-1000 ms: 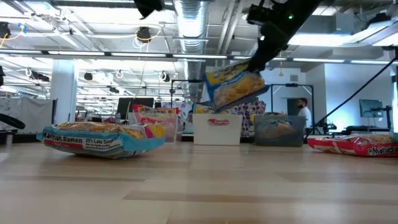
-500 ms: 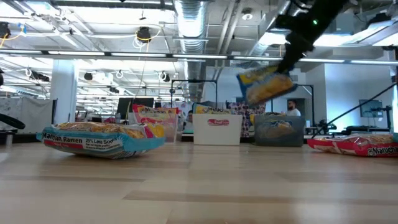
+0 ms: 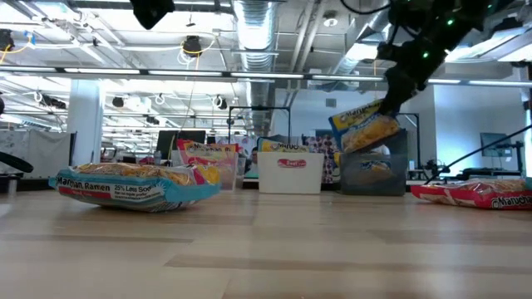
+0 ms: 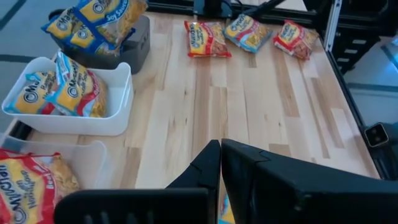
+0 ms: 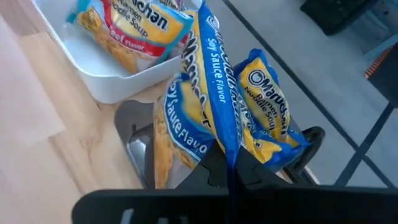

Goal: Sort Maruchan noodles
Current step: Put the blue noodle pack into the black bin

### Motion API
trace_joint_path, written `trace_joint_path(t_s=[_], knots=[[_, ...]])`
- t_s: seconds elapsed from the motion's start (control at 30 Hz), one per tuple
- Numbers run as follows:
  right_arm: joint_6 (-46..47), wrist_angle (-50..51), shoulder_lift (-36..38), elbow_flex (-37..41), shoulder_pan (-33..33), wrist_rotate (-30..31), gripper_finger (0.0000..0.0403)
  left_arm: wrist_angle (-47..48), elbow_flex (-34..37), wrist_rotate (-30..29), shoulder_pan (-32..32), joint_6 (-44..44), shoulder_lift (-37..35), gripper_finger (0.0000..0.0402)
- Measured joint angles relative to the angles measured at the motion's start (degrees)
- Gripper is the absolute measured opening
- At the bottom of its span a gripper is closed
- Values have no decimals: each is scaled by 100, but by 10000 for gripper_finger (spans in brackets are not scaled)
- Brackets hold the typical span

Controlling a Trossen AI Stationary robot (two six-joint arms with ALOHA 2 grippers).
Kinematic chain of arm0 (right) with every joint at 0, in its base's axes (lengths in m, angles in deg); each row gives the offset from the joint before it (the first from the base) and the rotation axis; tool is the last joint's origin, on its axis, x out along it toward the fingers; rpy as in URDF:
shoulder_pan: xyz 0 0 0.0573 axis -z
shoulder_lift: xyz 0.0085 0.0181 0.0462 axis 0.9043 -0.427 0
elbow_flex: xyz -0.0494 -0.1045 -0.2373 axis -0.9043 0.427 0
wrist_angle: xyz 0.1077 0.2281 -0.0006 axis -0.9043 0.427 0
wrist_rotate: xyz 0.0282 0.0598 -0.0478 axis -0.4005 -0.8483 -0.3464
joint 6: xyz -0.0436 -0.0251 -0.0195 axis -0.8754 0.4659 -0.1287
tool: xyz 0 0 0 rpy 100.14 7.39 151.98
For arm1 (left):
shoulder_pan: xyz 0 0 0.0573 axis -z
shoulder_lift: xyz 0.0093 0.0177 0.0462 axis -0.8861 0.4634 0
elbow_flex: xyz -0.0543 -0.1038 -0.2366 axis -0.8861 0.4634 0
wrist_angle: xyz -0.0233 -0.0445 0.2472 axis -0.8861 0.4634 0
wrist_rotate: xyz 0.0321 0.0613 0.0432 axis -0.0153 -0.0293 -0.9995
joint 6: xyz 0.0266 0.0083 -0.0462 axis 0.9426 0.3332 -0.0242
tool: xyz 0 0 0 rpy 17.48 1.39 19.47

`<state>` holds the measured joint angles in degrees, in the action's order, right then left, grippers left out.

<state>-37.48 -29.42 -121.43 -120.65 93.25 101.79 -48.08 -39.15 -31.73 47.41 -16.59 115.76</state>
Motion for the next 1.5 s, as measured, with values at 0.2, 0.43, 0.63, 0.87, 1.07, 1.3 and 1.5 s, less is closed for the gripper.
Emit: trace_joint_path(t_s=[0.2,0.43,0.63,0.87,1.07,1.3,1.5], knots=[[-121,-219,-485,-2,250,-230,3,-323,413,28,0,-136,-169,0],[-171,-516,-975,-7,464,-314,3,-402,441,42,0,-114,-165,0],[-239,-533,-1365,-7,547,-294,19,-419,441,42,0,-99,-165,0],[-68,-484,-1530,-7,578,8,67,-414,441,44,0,-103,-165,0],[-66,-162,-1530,-7,578,28,103,-415,441,44,0,-114,-163,0],[-60,159,-1530,-7,639,360,152,-414,441,44,0,-143,-163,0],[172,410,-1507,-7,805,373,167,-414,441,44,0,-195,-163,0]])
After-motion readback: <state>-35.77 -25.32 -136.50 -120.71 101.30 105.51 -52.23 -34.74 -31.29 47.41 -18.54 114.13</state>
